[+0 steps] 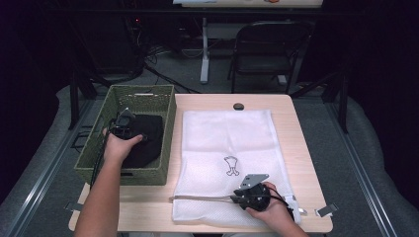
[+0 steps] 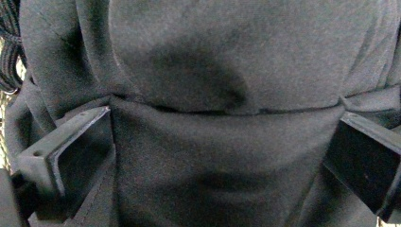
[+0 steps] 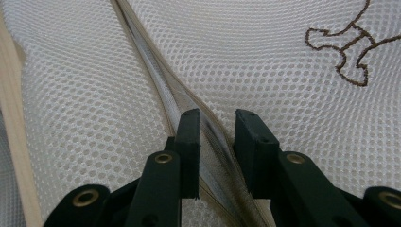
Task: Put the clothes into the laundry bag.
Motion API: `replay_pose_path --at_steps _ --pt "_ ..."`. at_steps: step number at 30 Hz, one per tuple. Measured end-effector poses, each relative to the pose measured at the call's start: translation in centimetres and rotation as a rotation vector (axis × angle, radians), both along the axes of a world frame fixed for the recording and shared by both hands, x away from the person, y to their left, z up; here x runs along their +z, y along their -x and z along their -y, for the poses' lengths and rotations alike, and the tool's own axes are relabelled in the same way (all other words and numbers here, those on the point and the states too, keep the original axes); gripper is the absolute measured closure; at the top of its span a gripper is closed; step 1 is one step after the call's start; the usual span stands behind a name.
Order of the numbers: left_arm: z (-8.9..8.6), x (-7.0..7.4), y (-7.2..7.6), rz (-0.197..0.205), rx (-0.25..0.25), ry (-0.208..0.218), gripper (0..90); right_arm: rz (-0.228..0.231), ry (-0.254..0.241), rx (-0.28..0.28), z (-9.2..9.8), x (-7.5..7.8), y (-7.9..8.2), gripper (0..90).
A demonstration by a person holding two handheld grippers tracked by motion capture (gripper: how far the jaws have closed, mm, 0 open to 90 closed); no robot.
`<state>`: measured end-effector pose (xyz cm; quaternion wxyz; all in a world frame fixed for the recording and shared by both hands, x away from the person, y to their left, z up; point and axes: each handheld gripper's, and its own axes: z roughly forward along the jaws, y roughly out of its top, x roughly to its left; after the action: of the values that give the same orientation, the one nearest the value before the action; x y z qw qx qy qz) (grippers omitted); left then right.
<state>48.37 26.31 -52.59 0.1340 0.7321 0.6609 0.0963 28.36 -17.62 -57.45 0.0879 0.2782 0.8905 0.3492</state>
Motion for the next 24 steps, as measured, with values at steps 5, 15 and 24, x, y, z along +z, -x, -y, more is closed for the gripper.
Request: replay_pose_path --at_steps 5,15,24 --pt "-0.02 -0.26 -0.02 0.005 0.001 -0.009 0.2 0.000 0.000 0.001 0.02 0.00 0.01 71.2" --pt "0.24 -0.73 -0.19 0.003 -0.004 -0.039 0.1 -0.005 -0.002 -0.002 0.01 0.00 0.02 70.6" --pt "0.43 -0.90 -0.27 -0.007 -0.001 -0.051 0.1 -0.004 -0.004 -0.001 0.00 -0.01 -0.01 70.2"
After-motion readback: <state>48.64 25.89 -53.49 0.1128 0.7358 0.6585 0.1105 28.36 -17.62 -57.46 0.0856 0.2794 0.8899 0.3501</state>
